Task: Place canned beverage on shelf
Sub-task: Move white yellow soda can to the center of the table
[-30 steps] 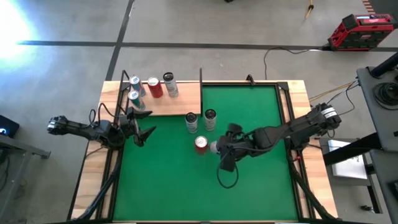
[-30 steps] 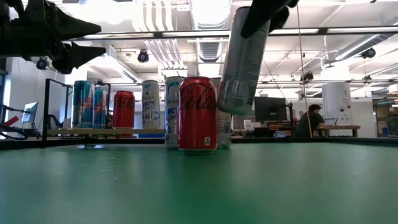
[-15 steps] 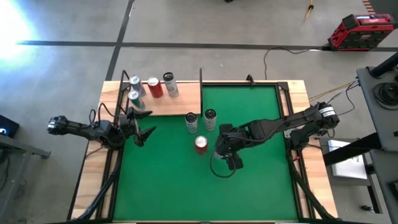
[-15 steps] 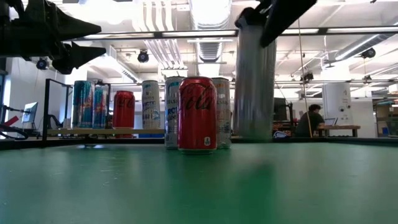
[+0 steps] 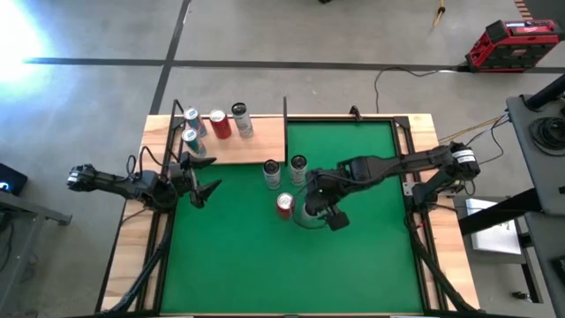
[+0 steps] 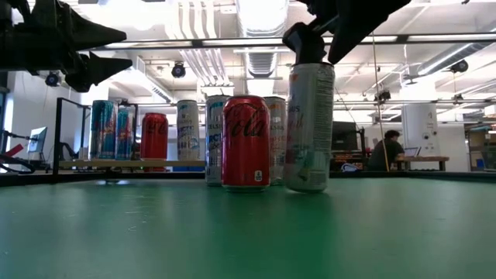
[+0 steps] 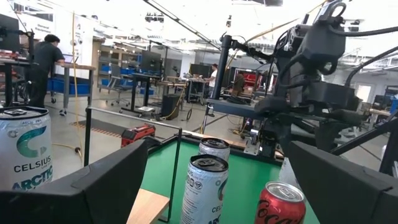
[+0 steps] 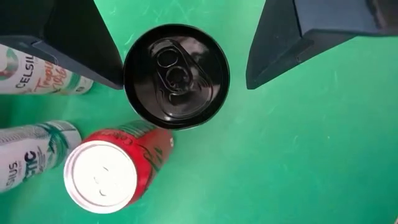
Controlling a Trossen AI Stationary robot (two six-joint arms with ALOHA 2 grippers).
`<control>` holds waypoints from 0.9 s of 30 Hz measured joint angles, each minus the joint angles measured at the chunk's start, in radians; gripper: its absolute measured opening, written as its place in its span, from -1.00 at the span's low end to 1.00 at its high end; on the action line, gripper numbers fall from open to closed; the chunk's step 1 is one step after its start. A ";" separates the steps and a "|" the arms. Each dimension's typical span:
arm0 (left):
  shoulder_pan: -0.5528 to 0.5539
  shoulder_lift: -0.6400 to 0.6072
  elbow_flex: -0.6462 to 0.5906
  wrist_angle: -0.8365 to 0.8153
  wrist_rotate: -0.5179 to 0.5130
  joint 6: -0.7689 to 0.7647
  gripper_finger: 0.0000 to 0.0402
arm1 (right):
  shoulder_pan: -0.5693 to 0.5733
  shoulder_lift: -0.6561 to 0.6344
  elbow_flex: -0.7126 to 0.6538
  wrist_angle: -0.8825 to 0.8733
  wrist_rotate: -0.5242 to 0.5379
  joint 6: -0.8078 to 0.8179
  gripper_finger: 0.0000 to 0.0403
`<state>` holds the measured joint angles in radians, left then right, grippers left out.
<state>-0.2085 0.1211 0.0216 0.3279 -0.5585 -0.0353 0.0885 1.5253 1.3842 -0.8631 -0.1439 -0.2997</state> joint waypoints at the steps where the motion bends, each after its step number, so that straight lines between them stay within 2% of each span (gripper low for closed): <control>1: 0.000 0.000 0.000 0.000 0.000 0.000 0.87 | -0.004 0.000 0.000 0.002 -0.007 0.001 0.61; 10: 0.000 0.000 0.000 0.000 0.000 0.000 0.87 | -0.017 0.000 0.000 0.036 0.003 -0.029 0.62; 20: 0.000 0.000 0.000 0.000 0.000 0.000 0.87 | -0.027 0.000 0.000 0.069 0.167 -0.029 0.62; 24: 0.000 0.000 0.000 0.000 0.000 0.000 0.87 | -0.003 -0.015 0.010 0.047 0.327 0.043 0.62; 27: 0.000 0.000 0.000 0.000 0.000 0.000 0.87 | 0.016 -0.043 0.034 0.014 0.352 0.090 0.62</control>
<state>-0.2085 0.1211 0.0216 0.3278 -0.5583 -0.0353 0.1048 1.4827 1.4186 -0.8496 0.2079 -0.2095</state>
